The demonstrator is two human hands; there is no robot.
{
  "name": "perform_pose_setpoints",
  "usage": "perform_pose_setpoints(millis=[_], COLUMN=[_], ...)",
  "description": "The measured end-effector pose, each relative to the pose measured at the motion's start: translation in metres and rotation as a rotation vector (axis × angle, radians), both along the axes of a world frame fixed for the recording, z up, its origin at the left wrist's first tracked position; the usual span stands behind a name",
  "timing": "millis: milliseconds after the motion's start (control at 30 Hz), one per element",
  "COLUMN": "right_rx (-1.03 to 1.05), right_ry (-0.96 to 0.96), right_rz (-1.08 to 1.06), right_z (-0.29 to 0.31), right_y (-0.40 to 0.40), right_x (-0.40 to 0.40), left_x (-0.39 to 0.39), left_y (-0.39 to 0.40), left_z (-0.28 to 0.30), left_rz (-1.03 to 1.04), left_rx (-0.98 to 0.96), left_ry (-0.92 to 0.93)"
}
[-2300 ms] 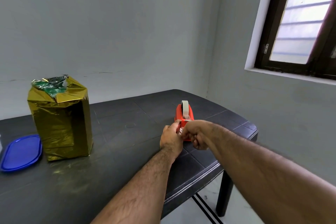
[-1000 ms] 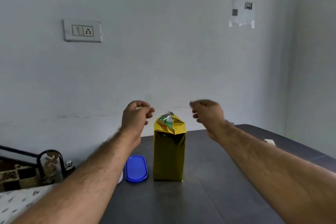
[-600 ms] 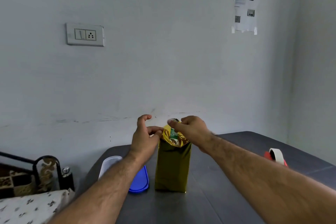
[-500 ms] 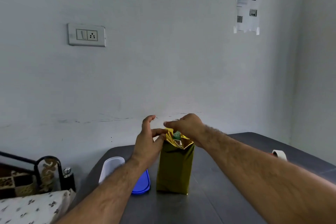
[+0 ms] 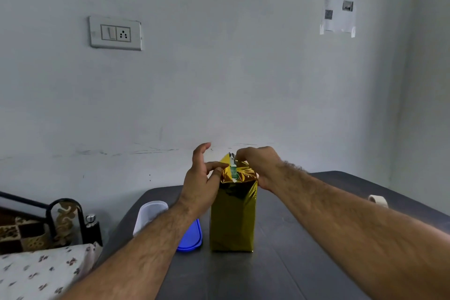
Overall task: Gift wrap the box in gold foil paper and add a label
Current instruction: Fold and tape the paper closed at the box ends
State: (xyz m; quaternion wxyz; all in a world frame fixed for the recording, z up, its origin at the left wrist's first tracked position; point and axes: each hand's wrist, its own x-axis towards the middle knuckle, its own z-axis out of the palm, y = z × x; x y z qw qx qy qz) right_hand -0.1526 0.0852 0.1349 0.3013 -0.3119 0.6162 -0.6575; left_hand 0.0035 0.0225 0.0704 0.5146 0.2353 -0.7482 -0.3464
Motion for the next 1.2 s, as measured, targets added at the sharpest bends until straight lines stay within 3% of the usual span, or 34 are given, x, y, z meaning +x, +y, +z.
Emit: perform_pose_setpoints(millis=[133, 367, 533, 667, 767, 933, 1033, 1200], right_rx=[-0.068, 0.000, 0.055, 0.067, 0.064, 0.057, 0.042, 0.042], right_ry=[0.082, 0.692, 0.550, 0.579, 0.581, 0.565, 0.545, 0.556], right_rz=[0.018, 0.238, 0.412, 0.468, 0.424, 0.363, 0.339, 0.362], right_z=[-0.002, -0.022, -0.032, -0.038, -0.040, -0.042, -0.047, -0.048], right_y=[0.003, 0.011, 0.016, 0.011, 0.007, 0.005, 0.001, 0.002], right_x=[-0.011, -0.035, -0.042, -0.041, -0.038, -0.035, -0.035, -0.033], left_x=[-0.007, -0.005, 0.002, 0.002, 0.002, 0.007, 0.006, 0.000], left_y=[0.001, 0.005, 0.000, 0.001, 0.000, 0.003, 0.004, -0.016], left_z=[-0.002, 0.003, 0.008, 0.009, 0.008, 0.020, 0.045, 0.091], left_rz=[-0.026, -0.064, -0.125, -0.198, -0.221, -0.327, -0.245, -0.188], left_rx=[-0.007, -0.010, 0.023, -0.015, -0.042, 0.107, 0.146, 0.321], left_ry=[-0.038, -0.178, -0.191, -0.188, -0.160, -0.090, -0.004, -0.229])
